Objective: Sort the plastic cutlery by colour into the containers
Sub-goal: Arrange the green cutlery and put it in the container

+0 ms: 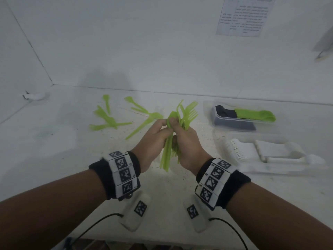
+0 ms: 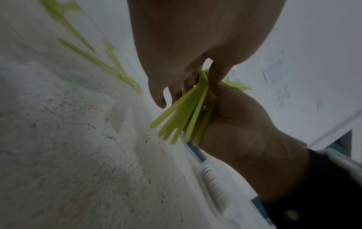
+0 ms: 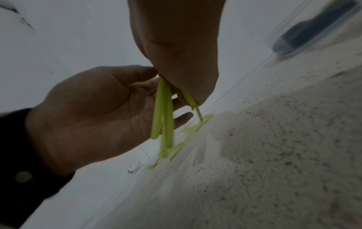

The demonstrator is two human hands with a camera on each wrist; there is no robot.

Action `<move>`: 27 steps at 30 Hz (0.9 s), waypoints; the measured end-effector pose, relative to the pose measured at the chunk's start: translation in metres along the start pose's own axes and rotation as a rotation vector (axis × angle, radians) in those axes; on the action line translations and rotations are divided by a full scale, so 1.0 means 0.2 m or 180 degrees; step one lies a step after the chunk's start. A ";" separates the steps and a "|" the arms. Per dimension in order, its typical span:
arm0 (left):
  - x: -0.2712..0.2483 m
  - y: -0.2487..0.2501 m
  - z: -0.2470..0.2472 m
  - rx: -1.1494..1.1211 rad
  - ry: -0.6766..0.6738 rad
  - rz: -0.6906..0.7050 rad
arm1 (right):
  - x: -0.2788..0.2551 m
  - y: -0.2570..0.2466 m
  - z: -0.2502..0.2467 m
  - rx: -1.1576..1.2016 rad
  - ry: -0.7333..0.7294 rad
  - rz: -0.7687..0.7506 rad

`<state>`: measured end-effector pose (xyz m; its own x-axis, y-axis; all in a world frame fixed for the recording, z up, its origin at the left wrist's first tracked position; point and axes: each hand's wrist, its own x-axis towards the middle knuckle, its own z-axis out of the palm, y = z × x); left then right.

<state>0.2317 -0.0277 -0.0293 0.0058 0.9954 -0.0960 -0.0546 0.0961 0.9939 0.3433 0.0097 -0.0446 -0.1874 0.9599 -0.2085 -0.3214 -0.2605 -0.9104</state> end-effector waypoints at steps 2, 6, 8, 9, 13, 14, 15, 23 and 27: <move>-0.01 -0.01 -0.02 0.0034 -0.0066 -0.0020 | 0.00 0.01 0.01 -0.0099 -0.0021 0.0082; -0.01 -0.02 -0.10 0.0500 0.0171 0.0079 | 0.00 0.00 0.05 -0.0323 -0.0152 0.0235; 0.00 -0.02 -0.12 0.0496 0.0383 0.0222 | 0.01 0.02 0.08 -0.0379 -0.0177 0.0176; 0.00 -0.01 -0.12 0.0446 0.0433 0.0320 | 0.01 0.03 0.10 -0.0365 -0.0175 0.0106; 0.01 0.00 -0.14 0.0662 0.0296 0.0500 | 0.01 0.04 0.13 -0.0346 -0.0019 -0.0138; 0.02 -0.01 -0.15 0.0805 0.0274 0.0500 | 0.01 0.04 0.13 -0.0366 0.0021 -0.0209; 0.03 -0.03 -0.16 0.0953 0.0248 0.0499 | 0.01 0.03 0.13 -0.0421 0.0071 -0.0298; 0.03 -0.03 -0.14 0.1938 0.0030 0.0556 | 0.03 0.05 0.09 -0.0670 0.0601 -0.0477; 0.05 -0.05 -0.11 0.1991 0.0043 0.0496 | 0.02 0.03 0.06 -0.0492 0.0567 -0.0246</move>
<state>0.2107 -0.0190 -0.0407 0.0322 0.9979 0.0555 0.5387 -0.0641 0.8401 0.3303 0.0102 -0.0460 0.0031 0.9830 -0.1834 -0.1801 -0.1798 -0.9671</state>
